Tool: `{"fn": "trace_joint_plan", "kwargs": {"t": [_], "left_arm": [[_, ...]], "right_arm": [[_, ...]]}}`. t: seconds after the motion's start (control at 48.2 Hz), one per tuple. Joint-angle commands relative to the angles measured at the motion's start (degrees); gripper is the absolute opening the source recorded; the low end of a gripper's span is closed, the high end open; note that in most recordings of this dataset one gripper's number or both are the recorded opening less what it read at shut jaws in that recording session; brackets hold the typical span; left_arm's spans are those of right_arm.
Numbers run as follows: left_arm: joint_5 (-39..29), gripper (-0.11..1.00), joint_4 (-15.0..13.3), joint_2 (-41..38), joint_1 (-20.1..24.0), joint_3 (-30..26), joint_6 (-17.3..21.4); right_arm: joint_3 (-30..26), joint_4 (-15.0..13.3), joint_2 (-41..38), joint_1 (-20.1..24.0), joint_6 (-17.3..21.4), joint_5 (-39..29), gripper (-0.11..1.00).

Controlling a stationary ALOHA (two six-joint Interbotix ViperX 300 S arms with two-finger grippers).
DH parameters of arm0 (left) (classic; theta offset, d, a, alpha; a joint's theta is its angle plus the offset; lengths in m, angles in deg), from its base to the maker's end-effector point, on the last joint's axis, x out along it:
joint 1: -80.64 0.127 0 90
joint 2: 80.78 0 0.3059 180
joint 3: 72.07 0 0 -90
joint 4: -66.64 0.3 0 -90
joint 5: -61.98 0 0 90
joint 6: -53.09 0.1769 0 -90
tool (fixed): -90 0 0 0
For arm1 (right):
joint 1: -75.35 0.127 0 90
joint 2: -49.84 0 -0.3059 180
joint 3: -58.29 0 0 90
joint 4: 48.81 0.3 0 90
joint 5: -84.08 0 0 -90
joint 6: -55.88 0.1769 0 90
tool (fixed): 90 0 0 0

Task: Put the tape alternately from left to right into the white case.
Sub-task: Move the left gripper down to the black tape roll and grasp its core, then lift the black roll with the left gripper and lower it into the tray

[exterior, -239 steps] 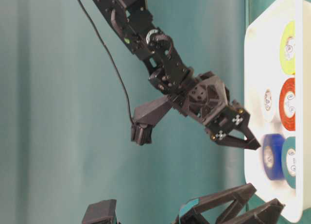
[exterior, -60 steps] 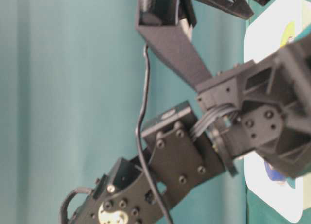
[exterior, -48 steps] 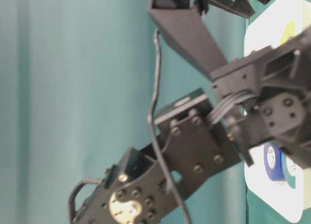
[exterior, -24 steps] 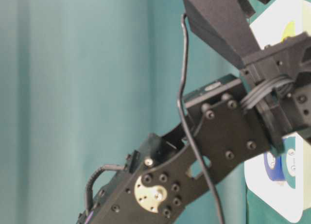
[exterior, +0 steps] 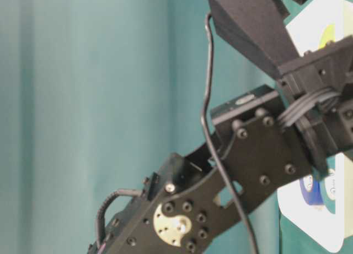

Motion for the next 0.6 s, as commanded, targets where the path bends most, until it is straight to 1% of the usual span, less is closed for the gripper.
{"fn": "trace_joint_plan", "kwargs": {"t": [0.0,0.166,0.353,0.581], "left_arm": [[-0.18,0.25,0.00,3.08,-0.35,-0.53,0.18],[-2.11,0.25,0.26,7.03,-0.35,0.79,1.41],[-2.99,0.25,0.26,11.78,-0.18,2.55,5.01],[-4.04,0.25,0.26,14.33,0.97,3.34,7.73]], "right_arm": [[-0.44,-0.09,0.88,0.18,0.09,0.53,0.75],[-0.44,-0.09,0.88,0.18,0.09,0.62,0.75],[-0.26,-0.09,0.88,0.18,0.09,0.53,0.75],[-0.26,0.00,0.88,0.18,0.18,0.53,0.75]]}}
